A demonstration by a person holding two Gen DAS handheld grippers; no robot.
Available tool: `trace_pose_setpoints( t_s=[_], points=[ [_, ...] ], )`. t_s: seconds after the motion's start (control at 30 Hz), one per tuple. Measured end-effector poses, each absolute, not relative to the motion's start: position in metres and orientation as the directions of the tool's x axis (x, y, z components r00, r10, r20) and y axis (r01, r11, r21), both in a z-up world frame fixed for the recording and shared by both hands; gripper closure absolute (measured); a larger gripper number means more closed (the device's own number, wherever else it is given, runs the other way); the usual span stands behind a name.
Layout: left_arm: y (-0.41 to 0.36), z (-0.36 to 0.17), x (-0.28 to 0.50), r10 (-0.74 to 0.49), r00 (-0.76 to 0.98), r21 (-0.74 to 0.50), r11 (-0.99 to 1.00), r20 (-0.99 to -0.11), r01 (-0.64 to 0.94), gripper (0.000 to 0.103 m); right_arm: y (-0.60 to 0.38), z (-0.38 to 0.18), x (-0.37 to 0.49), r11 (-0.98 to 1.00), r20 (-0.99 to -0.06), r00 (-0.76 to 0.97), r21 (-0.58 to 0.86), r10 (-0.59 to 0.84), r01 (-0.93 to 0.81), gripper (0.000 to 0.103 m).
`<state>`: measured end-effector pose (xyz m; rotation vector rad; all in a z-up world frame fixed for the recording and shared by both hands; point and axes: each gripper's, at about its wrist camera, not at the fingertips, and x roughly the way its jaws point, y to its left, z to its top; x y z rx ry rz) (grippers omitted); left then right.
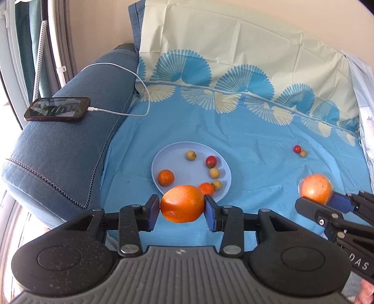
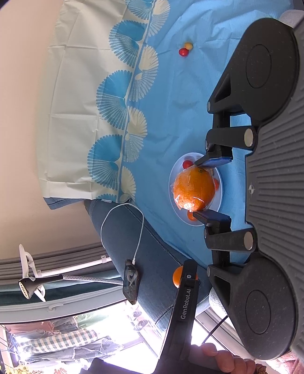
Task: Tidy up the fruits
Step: 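Carry both oranges in the two tools over the plate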
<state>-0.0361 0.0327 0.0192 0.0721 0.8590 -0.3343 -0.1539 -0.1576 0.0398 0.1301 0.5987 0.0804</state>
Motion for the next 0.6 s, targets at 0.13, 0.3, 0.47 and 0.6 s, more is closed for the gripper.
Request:
trace_pose_setpoints(
  t_s=[0.13, 0.3, 0.47, 0.6],
  points=[
    [0.029, 0.014, -0.012, -0.243, 0.610, -0.068, 0.953, -0.754, 0.295, 0.058, -0.159, 0.032, -0.134, 0.989, -0.571, 0.813, 0.145, 0.118, -0.041, 0.063],
    [0.019, 0.001, 0.025, -0.233, 0.598, -0.071, 0.957, -0.767, 0.282, 0.058, -0.162, 0.017, -0.100, 0.989, -0.590, 0.799, 0.144, 0.113, -0.033, 0.063],
    [0.002, -0.018, 0.060, -0.214, 0.582, -0.058, 0.960, -0.784, 0.274, 0.058, -0.166, -0.008, -0.062, 0.989, -0.630, 0.769, 0.144, 0.107, -0.020, 0.063],
    [-0.009, -0.035, 0.088, -0.202, 0.564, -0.046, 0.959, -0.801, 0.279, 0.058, -0.169, -0.027, -0.033, 0.989, -0.660, 0.742, 0.145, 0.114, -0.022, 0.063]
  ],
)
